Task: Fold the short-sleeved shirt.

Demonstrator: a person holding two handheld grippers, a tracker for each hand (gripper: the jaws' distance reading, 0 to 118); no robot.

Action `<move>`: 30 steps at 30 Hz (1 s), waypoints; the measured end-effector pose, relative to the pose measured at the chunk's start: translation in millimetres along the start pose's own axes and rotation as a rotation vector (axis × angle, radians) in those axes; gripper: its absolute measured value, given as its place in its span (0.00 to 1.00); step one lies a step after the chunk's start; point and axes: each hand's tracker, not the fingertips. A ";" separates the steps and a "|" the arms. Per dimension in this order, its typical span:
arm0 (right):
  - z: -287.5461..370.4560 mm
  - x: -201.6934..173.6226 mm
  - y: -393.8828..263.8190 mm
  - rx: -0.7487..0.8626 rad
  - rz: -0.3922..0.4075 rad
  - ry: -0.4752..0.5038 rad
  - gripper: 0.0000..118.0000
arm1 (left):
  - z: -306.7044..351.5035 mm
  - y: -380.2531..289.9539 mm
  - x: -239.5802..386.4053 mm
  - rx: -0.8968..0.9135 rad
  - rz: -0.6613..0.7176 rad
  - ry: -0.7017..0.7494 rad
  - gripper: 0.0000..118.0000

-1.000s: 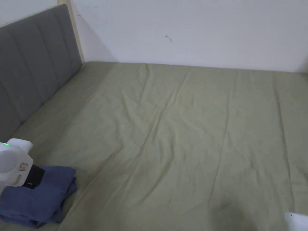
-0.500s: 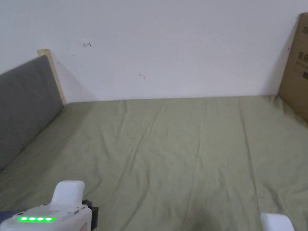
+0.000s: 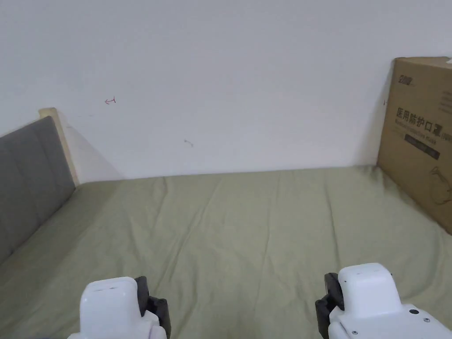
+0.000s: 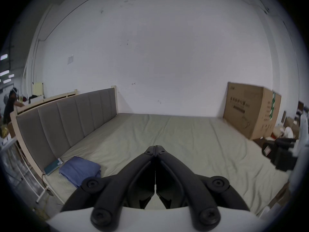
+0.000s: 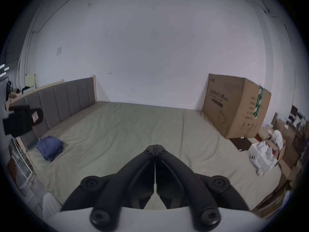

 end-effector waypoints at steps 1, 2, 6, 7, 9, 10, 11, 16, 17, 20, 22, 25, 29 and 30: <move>2.1 -2.3 3.0 -0.002 0.029 -0.013 0.00 | 3.1 3.1 0.0 0.007 -0.002 -0.001 0.00; 4.8 -3.6 4.0 0.018 0.032 -0.024 0.00 | 6.8 6.2 2.4 0.011 -0.009 -0.007 0.00; 14.5 3.1 10.9 0.055 -0.046 0.010 0.00 | 16.5 12.1 11.4 0.045 -0.072 -0.015 0.00; 16.2 5.1 12.2 0.063 -0.050 0.004 0.00 | 19.1 11.9 12.8 0.059 -0.084 -0.023 0.00; 20.1 5.8 13.2 0.101 -0.037 -0.030 0.00 | 22.1 12.5 16.5 0.072 -0.102 -0.035 0.00; 21.6 6.2 13.8 0.111 -0.031 -0.043 0.00 | 24.1 12.7 20.4 0.078 -0.114 -0.034 0.00; 22.8 7.8 14.2 0.117 -0.032 -0.049 0.00 | 24.9 12.0 21.4 0.088 -0.117 -0.042 0.00; 26.7 10.7 15.3 0.142 -0.023 -0.090 0.00 | 22.8 12.5 27.1 0.085 -0.117 -0.048 0.00; 26.9 10.6 15.0 0.144 -0.016 -0.093 0.00 | 22.5 13.1 27.7 0.084 -0.114 -0.049 0.00; 27.2 10.7 15.1 0.147 -0.017 -0.093 0.00 | 23.3 13.0 30.0 0.098 -0.124 -0.058 0.03; 27.1 10.6 16.0 0.151 -0.020 -0.097 0.01 | 24.9 12.6 34.3 0.116 -0.159 -0.046 0.12; 26.7 10.7 17.8 0.148 -0.015 -0.116 0.03 | 23.9 12.9 37.0 0.124 -0.178 -0.024 0.34; 27.4 14.1 19.2 0.145 -0.030 -0.104 0.52 | 23.8 13.5 31.6 0.114 -0.125 -0.064 0.90; 27.0 14.5 19.1 0.145 -0.034 -0.105 0.75 | 24.4 13.6 30.1 0.123 -0.124 -0.063 0.91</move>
